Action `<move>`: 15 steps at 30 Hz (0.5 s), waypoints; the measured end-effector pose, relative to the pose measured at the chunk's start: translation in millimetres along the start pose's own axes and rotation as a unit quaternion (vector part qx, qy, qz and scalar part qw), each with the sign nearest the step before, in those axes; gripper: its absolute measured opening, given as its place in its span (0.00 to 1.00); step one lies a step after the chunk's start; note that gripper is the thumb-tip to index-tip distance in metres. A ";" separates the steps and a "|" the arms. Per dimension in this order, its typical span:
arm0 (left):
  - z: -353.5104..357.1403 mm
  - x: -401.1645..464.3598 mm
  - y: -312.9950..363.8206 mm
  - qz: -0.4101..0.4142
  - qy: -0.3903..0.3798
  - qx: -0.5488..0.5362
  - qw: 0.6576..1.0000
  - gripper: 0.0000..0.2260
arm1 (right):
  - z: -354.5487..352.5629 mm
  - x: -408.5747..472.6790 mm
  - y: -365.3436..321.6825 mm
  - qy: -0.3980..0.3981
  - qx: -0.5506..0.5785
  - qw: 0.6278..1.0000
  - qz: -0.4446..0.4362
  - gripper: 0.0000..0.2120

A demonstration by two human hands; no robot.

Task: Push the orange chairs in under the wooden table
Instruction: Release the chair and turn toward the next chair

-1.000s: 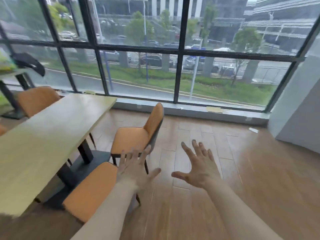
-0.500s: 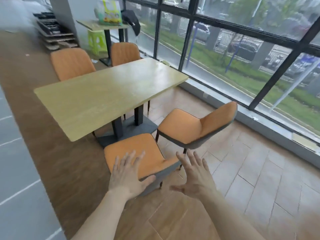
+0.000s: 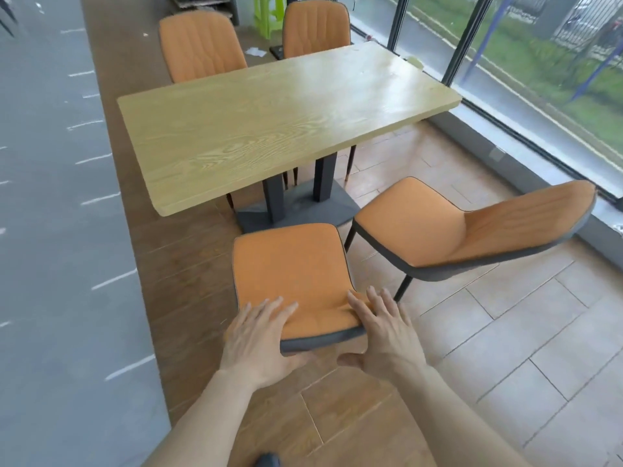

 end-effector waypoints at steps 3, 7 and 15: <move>6.6 3.3 -1.2 -0.039 0.020 -0.009 0.999 0.45 | 3.8 22.8 6.3 -0.013 0.009 1.000 -0.020 0.50; 5.7 12.1 -3.6 -0.055 0.049 0.006 0.997 0.42 | 4.7 49.7 9.5 -0.049 -0.015 0.997 -0.052 0.37; -7.3 66.8 -8.7 -0.089 0.073 0.013 0.993 0.40 | -24.5 113.8 14.6 -0.042 -0.019 0.995 -0.083 0.34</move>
Point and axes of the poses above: each hand's wrist, its own x-axis towards the middle knuckle, its own z-axis out of the palm, y = z × x, the point moved 3 cm from there along x, towards the middle knuckle, and after that the axes turned 9 degrees about z, right-handed, at the moved point
